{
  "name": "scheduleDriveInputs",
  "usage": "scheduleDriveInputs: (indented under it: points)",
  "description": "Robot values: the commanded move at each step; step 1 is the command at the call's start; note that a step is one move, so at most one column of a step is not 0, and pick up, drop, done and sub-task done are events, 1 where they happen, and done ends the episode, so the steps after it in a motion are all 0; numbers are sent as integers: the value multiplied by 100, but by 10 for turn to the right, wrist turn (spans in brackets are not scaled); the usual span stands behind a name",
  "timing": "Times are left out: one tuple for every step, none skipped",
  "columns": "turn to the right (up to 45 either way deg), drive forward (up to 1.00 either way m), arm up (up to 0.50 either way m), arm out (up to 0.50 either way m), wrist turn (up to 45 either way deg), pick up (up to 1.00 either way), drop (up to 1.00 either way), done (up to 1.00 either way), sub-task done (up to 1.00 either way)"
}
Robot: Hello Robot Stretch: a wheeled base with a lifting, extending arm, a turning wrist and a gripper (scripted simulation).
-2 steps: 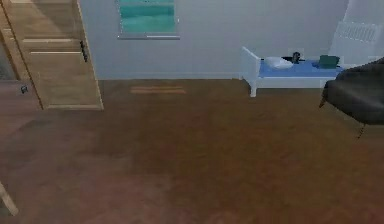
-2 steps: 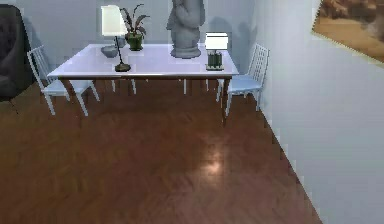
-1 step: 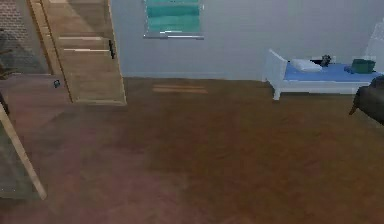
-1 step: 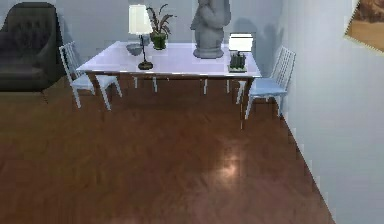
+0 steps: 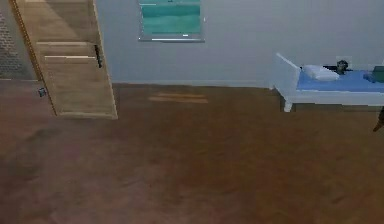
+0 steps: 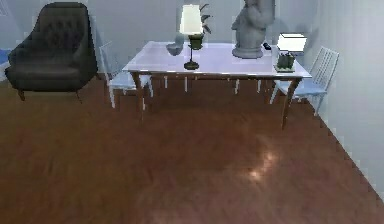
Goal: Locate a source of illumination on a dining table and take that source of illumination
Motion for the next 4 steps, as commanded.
scheduleDriveInputs:
  points:
    - [-270, 0, 0, 0, 0, 0, 0, 0, 0]
    - [0, 100, 0, 0, 0, 0, 0, 0, 0]
    - [-120, 0, 0, 0, 0, 0, 0, 0, 0]
    - [0, 20, 0, 0, 0, 0, 0, 0, 0]
